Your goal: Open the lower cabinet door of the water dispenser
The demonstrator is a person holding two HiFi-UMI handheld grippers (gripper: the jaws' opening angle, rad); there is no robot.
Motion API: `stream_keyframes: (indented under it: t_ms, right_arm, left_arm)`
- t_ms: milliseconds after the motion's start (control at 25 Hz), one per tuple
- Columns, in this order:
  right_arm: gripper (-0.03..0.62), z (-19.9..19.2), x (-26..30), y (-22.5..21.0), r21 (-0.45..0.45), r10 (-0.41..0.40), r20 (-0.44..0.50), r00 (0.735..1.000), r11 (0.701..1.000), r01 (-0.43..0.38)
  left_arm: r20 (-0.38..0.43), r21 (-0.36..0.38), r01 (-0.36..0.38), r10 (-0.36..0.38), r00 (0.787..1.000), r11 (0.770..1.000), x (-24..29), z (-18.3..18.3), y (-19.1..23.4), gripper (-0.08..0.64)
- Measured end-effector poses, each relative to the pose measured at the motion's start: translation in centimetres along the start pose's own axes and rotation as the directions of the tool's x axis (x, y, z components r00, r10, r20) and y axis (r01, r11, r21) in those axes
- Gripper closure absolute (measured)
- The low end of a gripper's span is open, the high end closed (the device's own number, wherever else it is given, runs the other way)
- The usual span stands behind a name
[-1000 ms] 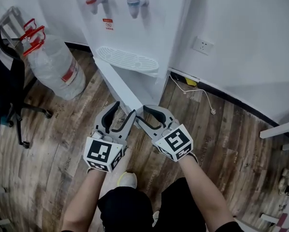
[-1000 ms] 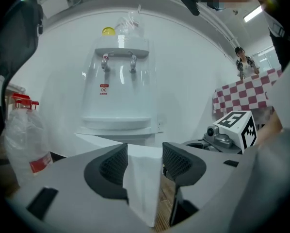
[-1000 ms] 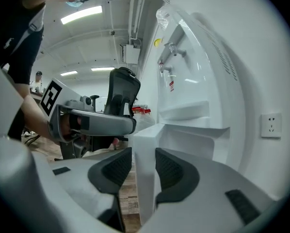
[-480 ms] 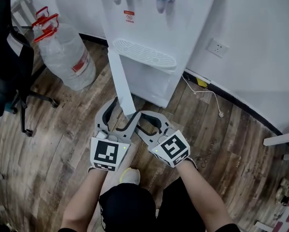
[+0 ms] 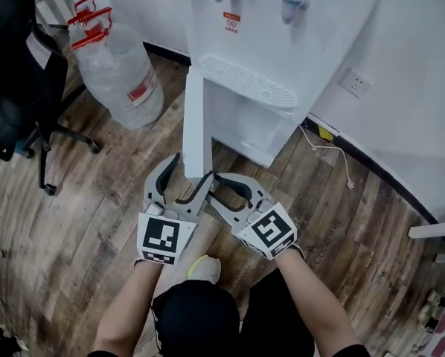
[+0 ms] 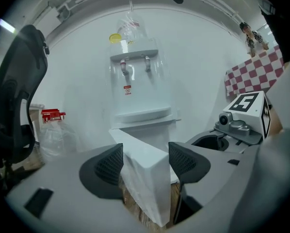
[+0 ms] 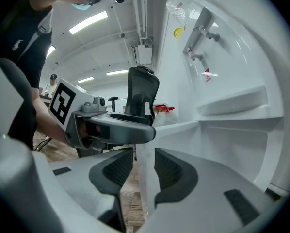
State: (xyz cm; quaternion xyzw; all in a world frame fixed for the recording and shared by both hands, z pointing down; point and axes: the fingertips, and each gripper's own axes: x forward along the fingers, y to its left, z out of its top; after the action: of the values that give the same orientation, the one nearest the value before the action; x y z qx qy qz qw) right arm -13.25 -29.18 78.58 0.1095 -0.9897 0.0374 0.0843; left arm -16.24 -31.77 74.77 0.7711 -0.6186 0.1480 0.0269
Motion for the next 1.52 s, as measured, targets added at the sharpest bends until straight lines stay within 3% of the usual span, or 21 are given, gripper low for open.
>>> stream_keyframes:
  t_ms: [600,880,1520]
  right_arm:
    - [0.477,2.2,1.5,0.4,0.015,0.035,0.072,0.997,0.999,-0.037]
    - [0.506,2.4,2.1,0.6,0.012,0.039,0.067,0.997,0.999,-0.040]
    - [0.551,1.9,3.9,-0.1,0.044,0.017,0.056,0.998,0.999,-0.019]
  left_arm:
    - [-0.043,-0.013,-0.152,0.151,0.988,0.988,-4.0,-2.3,6.6,0.296]
    - [-0.042,-0.040,-0.215,0.213,0.976,0.976,-5.4,-3.1,9.8,0.336]
    - [-0.049,-0.020,-0.326,0.325,0.944,0.945,-6.3,-4.3,16.6,0.405]
